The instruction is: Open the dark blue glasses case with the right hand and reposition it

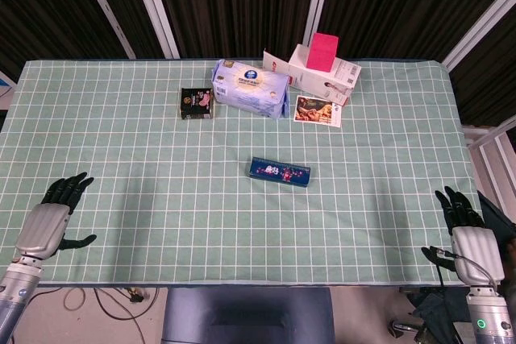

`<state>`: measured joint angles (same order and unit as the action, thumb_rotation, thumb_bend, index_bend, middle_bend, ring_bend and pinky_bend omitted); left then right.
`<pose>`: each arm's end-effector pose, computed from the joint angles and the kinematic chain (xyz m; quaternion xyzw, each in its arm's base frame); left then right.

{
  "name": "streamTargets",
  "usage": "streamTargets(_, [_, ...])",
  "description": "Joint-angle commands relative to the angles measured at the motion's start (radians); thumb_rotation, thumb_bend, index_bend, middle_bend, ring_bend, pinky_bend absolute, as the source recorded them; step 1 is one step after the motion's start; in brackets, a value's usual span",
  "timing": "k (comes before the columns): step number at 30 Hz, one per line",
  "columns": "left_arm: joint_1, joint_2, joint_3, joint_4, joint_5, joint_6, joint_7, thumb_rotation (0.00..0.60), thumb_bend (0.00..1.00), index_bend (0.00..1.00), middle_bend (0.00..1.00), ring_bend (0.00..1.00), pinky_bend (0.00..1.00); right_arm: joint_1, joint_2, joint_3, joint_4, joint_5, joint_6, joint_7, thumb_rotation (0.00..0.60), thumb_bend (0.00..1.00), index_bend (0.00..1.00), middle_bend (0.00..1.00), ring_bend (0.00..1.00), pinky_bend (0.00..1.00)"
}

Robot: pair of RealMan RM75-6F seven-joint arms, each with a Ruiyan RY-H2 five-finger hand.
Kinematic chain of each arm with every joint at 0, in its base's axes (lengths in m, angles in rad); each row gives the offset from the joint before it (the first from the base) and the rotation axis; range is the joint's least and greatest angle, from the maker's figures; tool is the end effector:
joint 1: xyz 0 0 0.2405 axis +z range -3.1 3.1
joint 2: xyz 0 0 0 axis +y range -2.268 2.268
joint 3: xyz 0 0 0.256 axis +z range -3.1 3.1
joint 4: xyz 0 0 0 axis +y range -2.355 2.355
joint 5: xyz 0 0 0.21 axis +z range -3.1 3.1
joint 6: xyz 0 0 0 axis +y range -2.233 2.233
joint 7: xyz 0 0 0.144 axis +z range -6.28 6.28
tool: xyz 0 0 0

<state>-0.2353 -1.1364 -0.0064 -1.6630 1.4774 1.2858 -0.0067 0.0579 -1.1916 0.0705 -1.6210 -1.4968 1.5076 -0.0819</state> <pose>-0.2866 0.2118 0.1174 -0.6527 -0.4343 -0.3710 0.4977 -0.3050 -0.1764 0.1412 0.5804 -0.3853 0.3929 0.6002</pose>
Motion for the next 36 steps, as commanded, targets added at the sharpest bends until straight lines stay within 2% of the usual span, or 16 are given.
streamTargets(1, [0.001,-0.001,-0.002,-0.001,-0.004,0.001,0.001,0.6,0.01,0.0,0.0,0.0,0.0,0.0,0.0,0.0,-0.001,0.0,-0.001,0.001,0.6,0.14,0.0,0.0,0.0,0.24])
streamTargets(17, [0.004,-0.004,-0.01,0.009,-0.016,0.011,0.016,0.6,0.01,0.0,0.0,0.0,0.0,0.008,-0.004,0.009,-0.018,0.016,-0.012,-0.01,0.6,0.12,0.0,0.0,0.0,0.24])
streamTargets(24, [0.002,0.0,-0.018,0.006,-0.029,0.006,0.0,0.6,0.01,0.0,0.0,0.0,0.0,0.03,0.004,0.029,-0.075,0.055,-0.049,-0.044,0.6,0.1,0.0,0.0,0.0,0.24])
streamTargets(30, [-0.004,0.003,-0.02,0.01,-0.025,-0.001,-0.015,0.6,0.01,0.0,0.0,0.0,0.0,0.095,-0.027,0.078,-0.124,0.127,-0.124,-0.13,0.6,0.11,0.0,0.0,0.0,0.24])
streamTargets(36, [-0.008,0.009,-0.021,0.009,-0.032,-0.013,-0.027,0.6,0.01,0.0,0.0,0.0,0.0,0.208,-0.117,0.151,-0.152,0.234,-0.221,-0.252,0.6,0.12,0.0,0.0,0.0,0.24])
